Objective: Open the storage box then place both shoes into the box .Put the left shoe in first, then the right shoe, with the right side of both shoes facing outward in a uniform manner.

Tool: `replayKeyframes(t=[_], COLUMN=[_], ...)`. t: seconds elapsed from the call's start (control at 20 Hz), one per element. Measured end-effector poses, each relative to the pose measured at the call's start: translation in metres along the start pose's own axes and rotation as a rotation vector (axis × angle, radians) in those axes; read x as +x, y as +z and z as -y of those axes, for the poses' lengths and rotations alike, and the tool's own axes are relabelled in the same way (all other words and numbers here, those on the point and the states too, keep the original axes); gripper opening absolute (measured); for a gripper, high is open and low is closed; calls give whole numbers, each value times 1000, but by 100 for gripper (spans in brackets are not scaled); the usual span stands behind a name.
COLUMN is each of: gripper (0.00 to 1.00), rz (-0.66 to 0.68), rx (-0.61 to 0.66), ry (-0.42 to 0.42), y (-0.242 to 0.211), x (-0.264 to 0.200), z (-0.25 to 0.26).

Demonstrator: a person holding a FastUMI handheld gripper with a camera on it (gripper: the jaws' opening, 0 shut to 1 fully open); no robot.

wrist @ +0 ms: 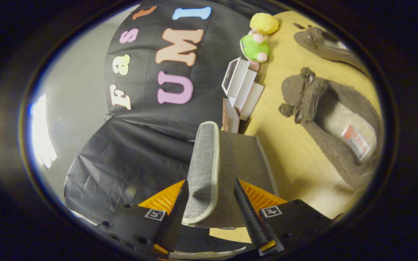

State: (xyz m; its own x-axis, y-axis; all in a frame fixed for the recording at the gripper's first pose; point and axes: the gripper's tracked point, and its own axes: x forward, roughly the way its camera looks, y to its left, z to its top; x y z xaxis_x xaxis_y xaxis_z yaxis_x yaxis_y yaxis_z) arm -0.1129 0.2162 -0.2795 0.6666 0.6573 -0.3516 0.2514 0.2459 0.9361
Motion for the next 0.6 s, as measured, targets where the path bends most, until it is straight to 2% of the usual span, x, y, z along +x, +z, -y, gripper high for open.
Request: replayKeyframes(t=[0.1,0.35,0.6], gripper=[72,47,47], rz=[-17,-64,-101], rx=[28,74,214], ry=[28,37,86], y=[-3,-4,-6], x=[2,4,6], z=[-9,-9,-12])
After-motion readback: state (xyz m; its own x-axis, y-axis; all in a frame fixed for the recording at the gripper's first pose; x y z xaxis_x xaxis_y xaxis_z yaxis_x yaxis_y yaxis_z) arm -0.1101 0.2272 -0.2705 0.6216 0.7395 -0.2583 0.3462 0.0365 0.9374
